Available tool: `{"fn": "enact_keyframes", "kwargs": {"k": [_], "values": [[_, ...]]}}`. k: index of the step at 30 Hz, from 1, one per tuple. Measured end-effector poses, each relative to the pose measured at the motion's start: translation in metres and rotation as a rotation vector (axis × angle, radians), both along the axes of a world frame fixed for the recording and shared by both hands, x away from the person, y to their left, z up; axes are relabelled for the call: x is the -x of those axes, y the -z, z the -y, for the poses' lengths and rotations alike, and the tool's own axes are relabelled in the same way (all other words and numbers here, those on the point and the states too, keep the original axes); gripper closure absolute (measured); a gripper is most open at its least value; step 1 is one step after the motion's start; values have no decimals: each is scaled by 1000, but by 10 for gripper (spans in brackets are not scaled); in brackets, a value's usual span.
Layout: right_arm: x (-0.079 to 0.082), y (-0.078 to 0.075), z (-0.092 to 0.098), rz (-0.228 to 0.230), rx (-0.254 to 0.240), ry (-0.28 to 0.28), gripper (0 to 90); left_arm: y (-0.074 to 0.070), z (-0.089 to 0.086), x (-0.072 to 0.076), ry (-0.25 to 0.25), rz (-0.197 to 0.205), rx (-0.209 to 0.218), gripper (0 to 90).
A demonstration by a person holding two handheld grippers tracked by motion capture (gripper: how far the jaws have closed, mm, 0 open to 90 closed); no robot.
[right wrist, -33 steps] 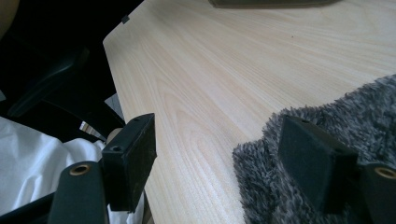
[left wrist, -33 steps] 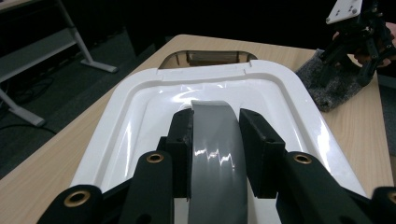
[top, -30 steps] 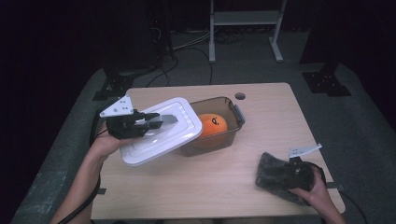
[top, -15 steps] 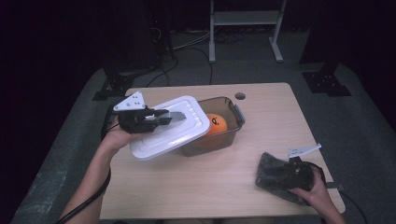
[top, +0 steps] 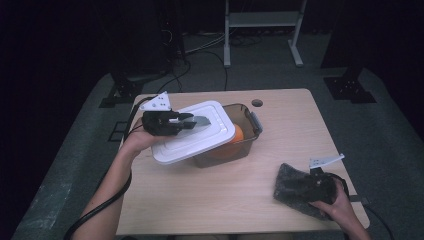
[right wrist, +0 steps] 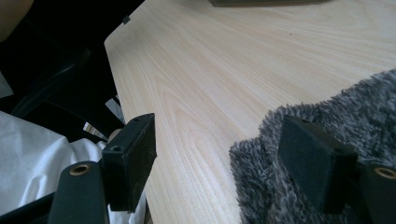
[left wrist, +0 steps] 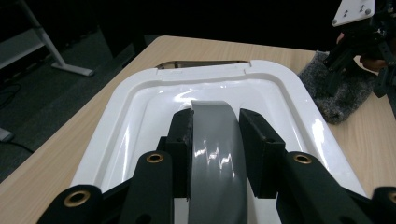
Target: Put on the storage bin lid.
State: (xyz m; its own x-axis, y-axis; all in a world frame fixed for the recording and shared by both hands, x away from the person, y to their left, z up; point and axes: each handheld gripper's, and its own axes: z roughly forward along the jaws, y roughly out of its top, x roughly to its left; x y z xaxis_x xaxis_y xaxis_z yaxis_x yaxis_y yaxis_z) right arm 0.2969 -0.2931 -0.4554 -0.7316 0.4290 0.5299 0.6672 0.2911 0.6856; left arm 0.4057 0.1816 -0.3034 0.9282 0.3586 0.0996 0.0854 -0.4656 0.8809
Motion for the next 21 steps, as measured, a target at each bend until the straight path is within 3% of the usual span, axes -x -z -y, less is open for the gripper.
{"fn": "enact_keyframes", "kwargs": {"k": [9, 21], "values": [[0, 0, 0, -5, 0, -2, 268, 8, 17, -12, 29, -2, -17, 665], [0, 1, 1, -6, 2, -4, 269, 24, 41, -28, 76, -30, -5, 665]]}}
